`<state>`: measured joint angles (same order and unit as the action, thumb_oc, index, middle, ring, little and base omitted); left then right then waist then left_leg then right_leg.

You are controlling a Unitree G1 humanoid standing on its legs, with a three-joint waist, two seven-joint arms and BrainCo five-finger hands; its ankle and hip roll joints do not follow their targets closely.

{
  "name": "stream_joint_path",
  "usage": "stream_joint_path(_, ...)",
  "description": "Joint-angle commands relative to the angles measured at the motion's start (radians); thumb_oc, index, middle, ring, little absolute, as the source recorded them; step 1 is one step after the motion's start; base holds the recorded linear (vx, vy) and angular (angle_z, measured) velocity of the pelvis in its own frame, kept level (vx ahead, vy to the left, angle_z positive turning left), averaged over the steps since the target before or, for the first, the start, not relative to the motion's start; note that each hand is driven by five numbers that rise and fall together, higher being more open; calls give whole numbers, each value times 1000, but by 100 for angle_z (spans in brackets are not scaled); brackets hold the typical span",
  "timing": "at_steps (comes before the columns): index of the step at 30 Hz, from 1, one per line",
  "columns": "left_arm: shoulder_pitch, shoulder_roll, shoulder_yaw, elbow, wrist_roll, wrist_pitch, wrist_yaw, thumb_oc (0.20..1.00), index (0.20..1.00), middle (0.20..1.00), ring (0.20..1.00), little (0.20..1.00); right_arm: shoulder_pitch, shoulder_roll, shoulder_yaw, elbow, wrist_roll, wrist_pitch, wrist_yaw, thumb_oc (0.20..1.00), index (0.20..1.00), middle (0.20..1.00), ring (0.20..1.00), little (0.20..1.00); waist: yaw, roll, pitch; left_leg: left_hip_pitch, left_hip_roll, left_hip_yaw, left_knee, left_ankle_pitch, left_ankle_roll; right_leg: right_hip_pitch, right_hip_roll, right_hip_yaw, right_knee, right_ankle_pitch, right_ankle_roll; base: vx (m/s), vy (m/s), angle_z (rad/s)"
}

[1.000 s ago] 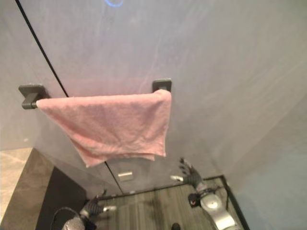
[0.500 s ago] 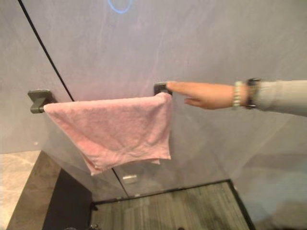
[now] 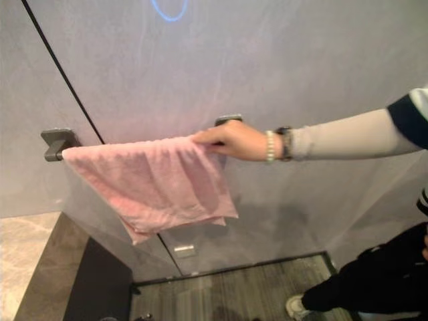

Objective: Put brush and paste in cup on sink, flatten towel.

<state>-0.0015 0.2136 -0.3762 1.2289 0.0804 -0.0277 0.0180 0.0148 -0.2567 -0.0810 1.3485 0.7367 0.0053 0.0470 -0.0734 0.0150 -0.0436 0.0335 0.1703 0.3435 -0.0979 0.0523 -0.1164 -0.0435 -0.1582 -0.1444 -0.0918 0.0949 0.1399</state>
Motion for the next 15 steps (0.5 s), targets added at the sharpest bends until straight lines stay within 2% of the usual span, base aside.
stream_joint_path(1,-55,-10,7,53,16,-31,11,1000,1000,1000,1000,1000,-80,41,-28,26,85,-36,9,1000,1000,1000,1000,1000,-25,-25,38,8,17,-38,11,-16,-13,-6,-94,-18,5,40,77,-2,-13,-4)
stream_joint_path(6,-59,-6,5,48,13,-41,8,1000,1000,1000,1000,1000,-84,44,-7,31,72,-36,14,1000,1000,1000,1000,1000,-24,-23,33,9,19,-36,11,-16,-14,-4,-92,-20,5,37,75,2,-5,-2)
stream_joint_path(10,-61,23,-26,-64,24,-53,7,1000,1000,1000,1000,1000,-85,35,2,3,72,-49,14,1000,1000,1000,1000,1000,-18,-19,38,4,23,-41,11,-13,-16,-3,-91,-24,5,34,74,-4,-3,1)
stream_joint_path(11,-60,46,-51,-164,37,-56,-9,1000,1000,1000,1000,1000,-89,30,1,-3,80,-48,15,1000,1000,1000,1000,1000,-15,-15,40,2,23,-43,11,-12,-17,-3,-91,-27,5,35,75,-9,-9,3)
stream_joint_path(12,-56,50,-51,-173,37,-51,-11,1000,1000,1000,1000,1000,-88,32,1,-4,80,-48,15,1000,1000,1000,1000,1000,-15,-17,40,3,24,-44,11,-12,-17,-3,-91,-27,5,35,75,-25,-14,3)
stream_joint_path(14,0,190,-67,-565,12,-57,-129,1000,1000,1000,1000,1000,-100,9,-17,-41,94,-50,28,1000,1000,1000,1000,1000,3,-4,52,0,27,-53,11,-11,-18,-1,-93,-35,5,31,79,-25,-18,3)
stream_joint_path(15,5,197,-64,-577,10,-50,-134,1000,1000,1000,1000,1000,-99,12,-16,-41,94,-50,28,1000,1000,1000,1000,1000,2,-8,50,-4,26,-52,11,-7,-18,-5,-93,-33,5,35,78,-17,-21,5)
